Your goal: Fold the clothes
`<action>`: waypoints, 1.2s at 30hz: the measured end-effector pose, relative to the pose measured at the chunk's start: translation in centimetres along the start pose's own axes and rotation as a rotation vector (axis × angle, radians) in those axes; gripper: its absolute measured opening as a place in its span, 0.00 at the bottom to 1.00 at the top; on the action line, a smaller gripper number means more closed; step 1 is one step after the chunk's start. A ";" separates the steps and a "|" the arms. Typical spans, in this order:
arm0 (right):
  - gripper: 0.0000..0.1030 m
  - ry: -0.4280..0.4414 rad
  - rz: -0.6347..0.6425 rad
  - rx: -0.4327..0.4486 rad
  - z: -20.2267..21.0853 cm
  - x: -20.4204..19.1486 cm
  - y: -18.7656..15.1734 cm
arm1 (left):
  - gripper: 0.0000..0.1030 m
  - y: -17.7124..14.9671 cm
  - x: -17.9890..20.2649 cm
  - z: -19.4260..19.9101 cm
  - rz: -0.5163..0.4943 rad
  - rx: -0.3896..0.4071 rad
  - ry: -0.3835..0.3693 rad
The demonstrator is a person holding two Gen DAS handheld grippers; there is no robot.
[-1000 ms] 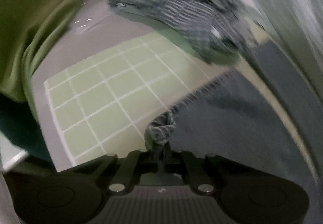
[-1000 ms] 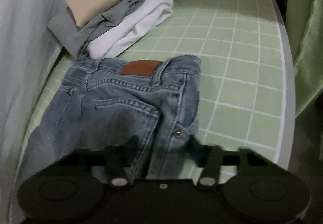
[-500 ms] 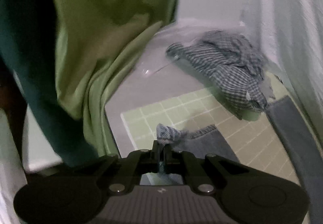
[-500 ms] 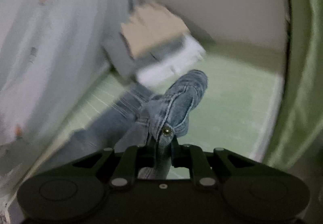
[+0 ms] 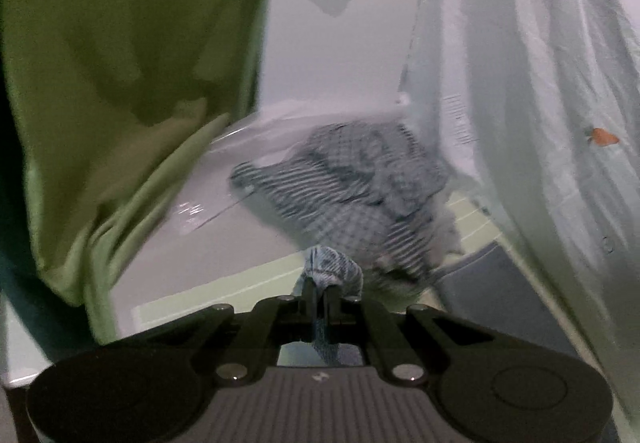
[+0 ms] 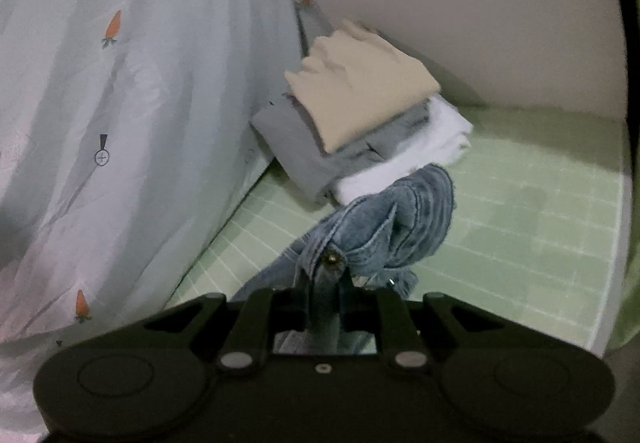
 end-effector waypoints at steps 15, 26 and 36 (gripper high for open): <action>0.13 -0.157 -0.092 -0.011 -11.0 -4.2 0.2 | 0.04 0.7 20.0 -12.8 -0.116 -0.049 -0.190; 0.71 -0.267 0.075 -0.059 -20.4 -7.4 -3.3 | 0.69 -8.9 27.2 -22.2 -0.211 -0.218 -0.173; 0.83 -0.333 0.014 -0.206 -14.2 -5.7 -11.0 | 0.79 -13.1 18.9 -18.1 -0.178 -0.285 -0.088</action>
Point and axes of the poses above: each gripper's, at about its wrist camera, not at the fingertips, and z roughly against the way its jaws point, x to its right, y to its top, the point moved 7 cm from there along -z, roughly the way its jaws point, and after that the axes turned 15 degrees about x, right-handed, at the moved point
